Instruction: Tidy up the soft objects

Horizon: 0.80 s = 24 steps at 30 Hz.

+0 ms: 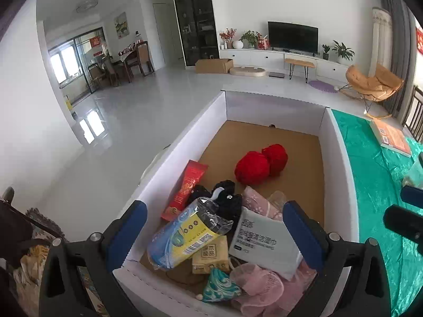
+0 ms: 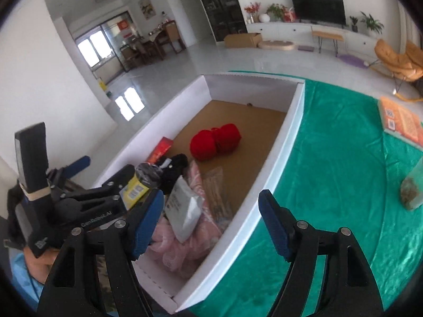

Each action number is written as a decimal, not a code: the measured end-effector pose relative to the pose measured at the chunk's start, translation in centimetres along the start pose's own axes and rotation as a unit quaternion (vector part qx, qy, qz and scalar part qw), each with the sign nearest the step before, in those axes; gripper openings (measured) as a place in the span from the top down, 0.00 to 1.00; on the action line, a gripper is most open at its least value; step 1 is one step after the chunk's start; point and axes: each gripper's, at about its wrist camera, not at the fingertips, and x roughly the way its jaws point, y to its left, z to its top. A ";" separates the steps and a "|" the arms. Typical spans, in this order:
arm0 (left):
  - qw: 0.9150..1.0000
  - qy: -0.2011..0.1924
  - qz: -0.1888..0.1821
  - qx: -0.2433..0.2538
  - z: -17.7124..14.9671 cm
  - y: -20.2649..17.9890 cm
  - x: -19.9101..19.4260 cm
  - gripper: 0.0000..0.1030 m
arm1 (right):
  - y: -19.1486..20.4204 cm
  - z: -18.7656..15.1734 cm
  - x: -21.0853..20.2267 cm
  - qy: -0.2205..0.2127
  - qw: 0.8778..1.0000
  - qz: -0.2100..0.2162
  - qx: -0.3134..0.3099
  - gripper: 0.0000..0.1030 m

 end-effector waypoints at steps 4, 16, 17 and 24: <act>1.000 0.020 0.002 0.006 -0.2 -0.9 -0.6 0.01 | 1.1 -1.1 -0.6 0.007 0.999 -0.043 -0.027 0.25; 1.000 0.023 0.013 0.000 -0.5 -0.3 -1.1 0.01 | 3.7 -1.9 0.5 0.049 0.993 -0.084 -0.067 0.25; 1.000 0.023 0.015 -0.001 -0.5 -0.3 -1.1 0.01 | 3.9 -2.0 0.6 0.053 0.993 -0.084 -0.069 0.25; 1.000 0.021 0.017 -0.008 -0.7 0.3 -1.0 0.01 | 4.7 -2.4 1.0 0.070 0.990 -0.095 -0.081 0.25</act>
